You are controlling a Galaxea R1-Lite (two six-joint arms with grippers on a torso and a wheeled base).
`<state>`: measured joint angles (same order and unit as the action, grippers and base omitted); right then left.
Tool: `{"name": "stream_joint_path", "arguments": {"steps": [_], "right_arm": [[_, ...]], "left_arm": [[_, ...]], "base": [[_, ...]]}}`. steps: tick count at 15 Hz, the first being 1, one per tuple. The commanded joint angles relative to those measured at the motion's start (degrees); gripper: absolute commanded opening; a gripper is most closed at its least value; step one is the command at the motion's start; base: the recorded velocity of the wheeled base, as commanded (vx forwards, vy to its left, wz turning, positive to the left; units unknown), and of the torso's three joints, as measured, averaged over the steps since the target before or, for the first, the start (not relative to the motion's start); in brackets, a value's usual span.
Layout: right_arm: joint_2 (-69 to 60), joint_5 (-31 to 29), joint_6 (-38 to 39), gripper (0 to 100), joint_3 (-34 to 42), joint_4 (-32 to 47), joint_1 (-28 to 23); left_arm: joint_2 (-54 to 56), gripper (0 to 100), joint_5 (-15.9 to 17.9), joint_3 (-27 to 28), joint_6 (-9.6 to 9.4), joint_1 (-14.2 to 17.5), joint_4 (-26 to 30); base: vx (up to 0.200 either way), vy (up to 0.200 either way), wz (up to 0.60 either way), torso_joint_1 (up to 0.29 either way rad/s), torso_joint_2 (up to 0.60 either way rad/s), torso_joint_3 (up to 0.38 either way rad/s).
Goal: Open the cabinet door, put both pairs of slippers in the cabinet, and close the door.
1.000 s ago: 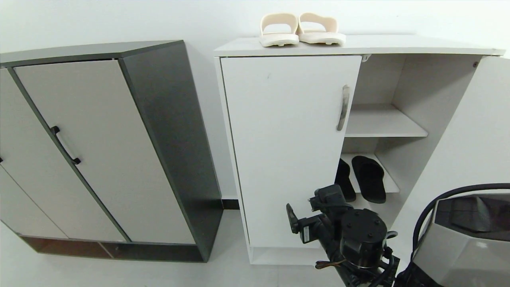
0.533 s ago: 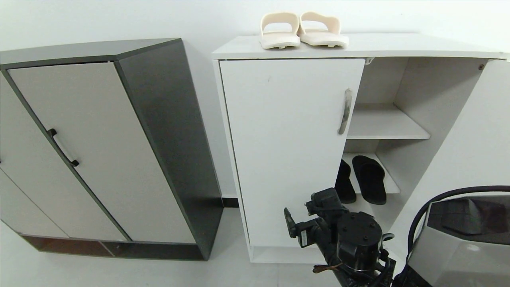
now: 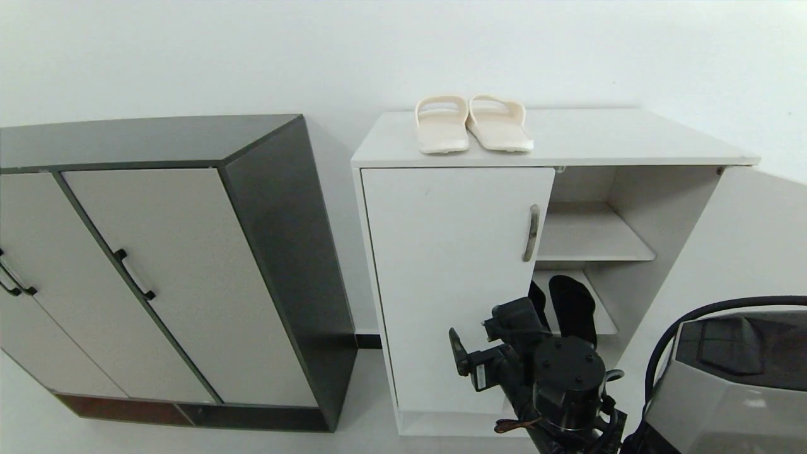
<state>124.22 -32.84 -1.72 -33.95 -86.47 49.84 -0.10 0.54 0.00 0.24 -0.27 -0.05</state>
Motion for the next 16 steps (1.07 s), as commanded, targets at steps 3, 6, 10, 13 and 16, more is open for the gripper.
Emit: {"name": "stream_joint_path", "arguments": {"steps": [3, 6, 10, 13, 16], "right_arm": [[0.1, 0.0, 0.0, 100, 0.0, 0.0, 0.0], [0.4, 0.0, 0.0, 100, 0.0, -0.1, 0.0], [0.4, 0.0, 0.0, 100, 0.0, -0.2, 0.0], [0.4, 0.0, 0.0, 100, 0.0, -0.2, 0.0], [0.4, 0.0, 0.0, 100, 0.0, -0.2, 0.0]], "left_arm": [[0.0, 0, 0.0, 0.0, 0.02, 0.0, 0.0], [0.0, 0, 0.0, 0.0, 0.02, 0.0, 0.0], [0.0, 0, 0.0, 0.0, 0.02, 0.0, 0.0], [0.0, 0, 0.0, 0.0, 0.02, 0.0, 0.0], [0.0, 0, 0.0, 0.0, 0.02, 0.0, 0.0]], "base": [[0.000, 0.000, 0.00, 0.144, -0.46, -0.323], [0.000, 0.000, 0.00, 0.168, -0.48, -0.310], [0.000, 0.000, 0.00, 0.194, -0.50, -0.311], [0.000, 0.000, 0.00, 0.209, -0.52, -0.318], [0.000, 0.000, 0.00, 0.233, -0.54, -0.313]]}}
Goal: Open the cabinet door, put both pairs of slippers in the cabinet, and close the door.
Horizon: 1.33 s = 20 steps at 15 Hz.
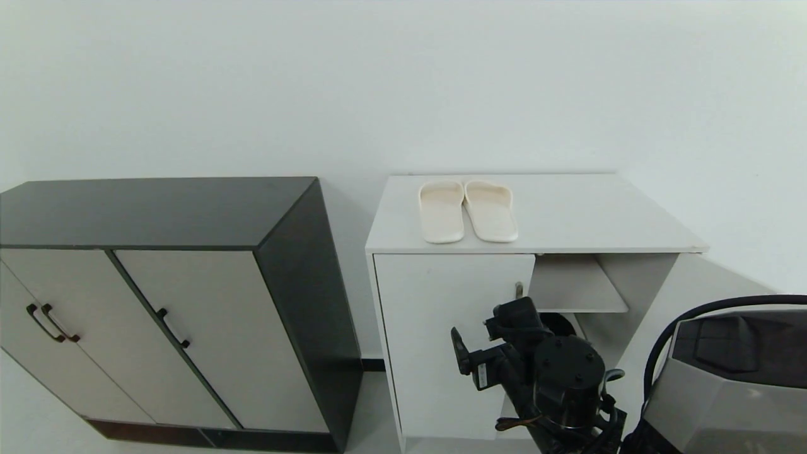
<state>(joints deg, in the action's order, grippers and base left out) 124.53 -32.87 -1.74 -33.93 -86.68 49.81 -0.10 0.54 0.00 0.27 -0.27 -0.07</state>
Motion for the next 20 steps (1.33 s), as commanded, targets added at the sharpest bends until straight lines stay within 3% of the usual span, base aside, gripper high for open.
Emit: {"name": "stream_joint_path", "arguments": {"steps": [1, 4, 8, 11, 13, 16, 20], "right_arm": [[0.1, 0.0, 0.0, 100, 0.0, 0.0, 0.0], [0.2, 0.8, -1.2, 100, 0.1, -2.3, 0.0], [-1.0, 0.5, -6.8, 100, -1.0, -2.4, -0.9], [-7.2, 0.3, -4.7, 100, -6.9, 10.6, -1.8], [-14.7, 0.3, 3.5, 100, -14.1, 31.3, -1.7], [-18.0, -1.6, 12.0, 100, -21.5, 48.6, -1.5], [-15.7, -4.3, 13.8, 100, -26.0, 50.2, -1.5]], "left_arm": [[0.0, 0, 0.0, 0.0, 0.08, 0.0, 0.0], [0.0, 0, 0.0, 0.0, 0.08, 0.0, 0.0], [0.0, 0, 0.1, 0.0, 0.00, 0.1, 0.0], [0.0, 0, 0.1, 0.0, -0.09, 0.0, 0.0], [0.0, 0, 0.1, 0.0, -0.09, 0.1, 0.0], [0.0, 0, 0.1, 0.0, -0.09, 0.0, 0.0], [0.0, 0, 0.2, 0.0, -0.09, 0.0, 0.1]], "base": [[0.000, 0.000, 0.00, 0.237, -0.55, -0.315], [0.000, 0.000, 0.00, 0.251, -0.58, -0.323], [0.000, 0.000, 0.00, 0.078, -0.15, -0.085], [0.000, 0.000, 0.00, 0.000, 0.00, 0.000], [0.000, 0.000, 0.00, 0.000, 0.00, 0.000], [0.000, 0.000, 0.00, 0.000, 0.00, 0.000], [0.050, 0.000, 0.00, 0.002, 0.00, 0.001]]}}
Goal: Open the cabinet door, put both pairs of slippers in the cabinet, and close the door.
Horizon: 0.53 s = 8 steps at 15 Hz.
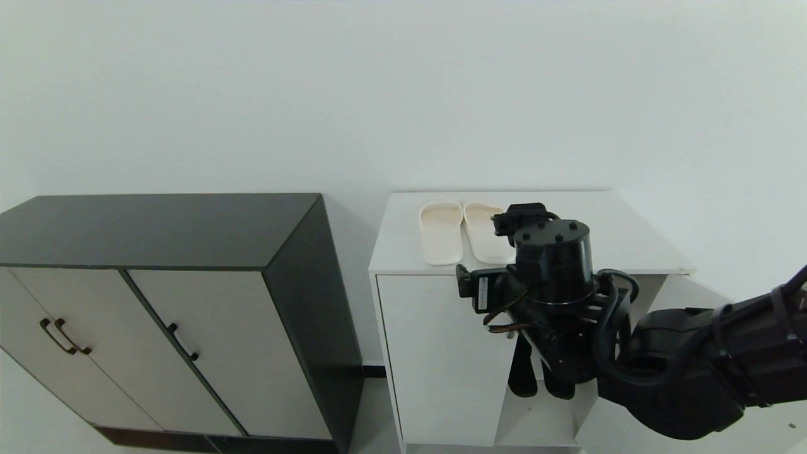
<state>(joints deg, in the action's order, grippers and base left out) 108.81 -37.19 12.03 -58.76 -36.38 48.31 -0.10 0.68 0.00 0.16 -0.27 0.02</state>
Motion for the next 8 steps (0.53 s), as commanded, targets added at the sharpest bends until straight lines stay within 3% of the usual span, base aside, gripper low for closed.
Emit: {"name": "stream_joint_path", "arguments": {"steps": [1, 8], "right_arm": [[1.1, 0.0, 0.0, 100, -1.6, -0.1, 0.0], [7.8, 0.1, -0.2, 100, -7.3, -0.3, -0.4]], "left_arm": [[0.0, 0, 0.0, 0.0, 0.02, 0.0, 0.1], [0.0, 0, 0.0, 0.0, 0.02, 0.0, 0.1]], "base": [[0.200, 0.000, 0.00, -0.002, 0.00, -0.007], [0.200, 0.000, 0.00, 0.003, 0.00, -0.002]]}}
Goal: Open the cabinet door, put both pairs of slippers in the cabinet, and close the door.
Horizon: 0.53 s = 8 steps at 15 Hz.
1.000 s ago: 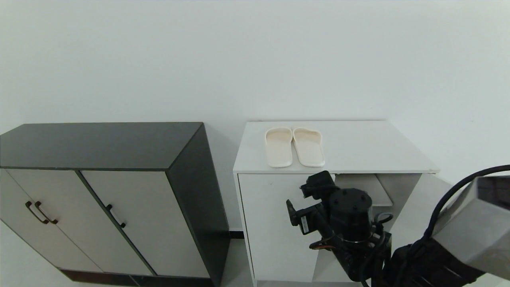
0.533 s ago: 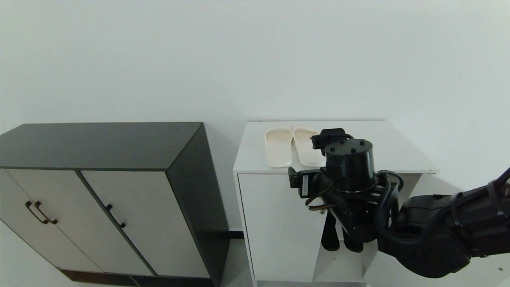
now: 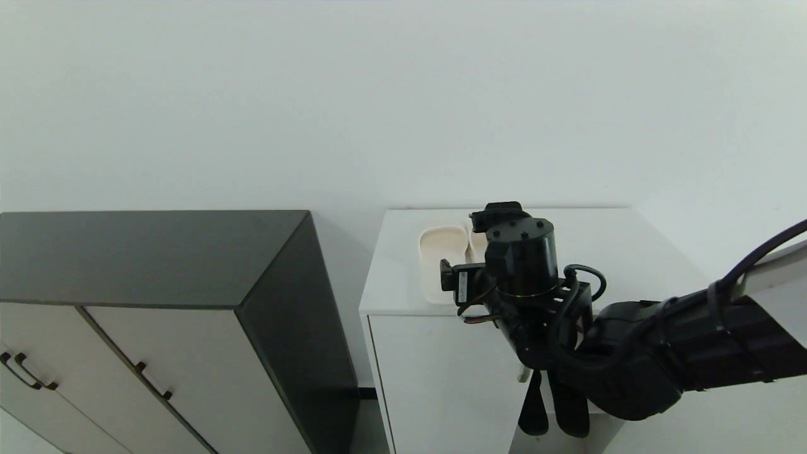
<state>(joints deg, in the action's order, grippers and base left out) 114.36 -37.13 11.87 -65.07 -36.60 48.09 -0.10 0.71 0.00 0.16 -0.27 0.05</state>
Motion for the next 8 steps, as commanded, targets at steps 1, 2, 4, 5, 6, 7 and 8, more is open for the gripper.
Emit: {"name": "stream_joint_path", "arguments": {"steps": [1, 2, 4, 5, 6, 7, 8], "right_arm": [[3.0, 0.3, 0.1, 100, -1.5, -0.1, -0.5], [3.3, 0.4, 0.1, 100, -1.6, -0.1, -0.5], [4.6, 0.6, 0.1, 100, -2.4, -0.2, -0.7], [4.6, 0.6, 0.1, 100, -2.5, -0.2, -0.7], [4.9, 0.7, 0.2, 100, -2.3, -0.2, -0.8], [5.3, 0.7, 0.2, 100, -2.3, -0.2, -0.9], [5.6, 0.7, 0.2, 100, -2.4, -0.2, -1.2]], "left_arm": [[0.0, 0, 0.0, 0.0, 0.02, 0.1, 0.0], [0.0, 0, 0.0, 0.0, 0.02, 0.0, 0.0], [0.0, 0, 0.0, 0.0, 0.02, 0.0, 0.0], [0.0, 0, 0.0, 0.0, 0.02, 0.0, 0.0], [0.0, 0, 0.0, 0.0, 0.02, 0.0, 0.0], [0.0, 0, 0.0, 0.0, 0.02, 0.0, 0.0], [0.0, 0, 0.0, 0.0, 0.02, 0.0, 0.0]], "base": [[0.200, 0.000, 0.00, 0.007, 0.00, 0.007], [0.200, 0.000, 0.00, -0.002, 0.00, -0.002], [0.200, 0.000, 0.00, -0.002, 0.00, 0.000], [0.000, 0.000, 0.00, 0.000, 0.00, 0.000], [0.000, 0.000, 0.00, 0.000, 0.00, 0.000], [0.000, 0.000, 0.00, 0.000, 0.00, 0.000], [0.000, 0.000, 0.00, 0.000, 0.00, 0.000]]}}
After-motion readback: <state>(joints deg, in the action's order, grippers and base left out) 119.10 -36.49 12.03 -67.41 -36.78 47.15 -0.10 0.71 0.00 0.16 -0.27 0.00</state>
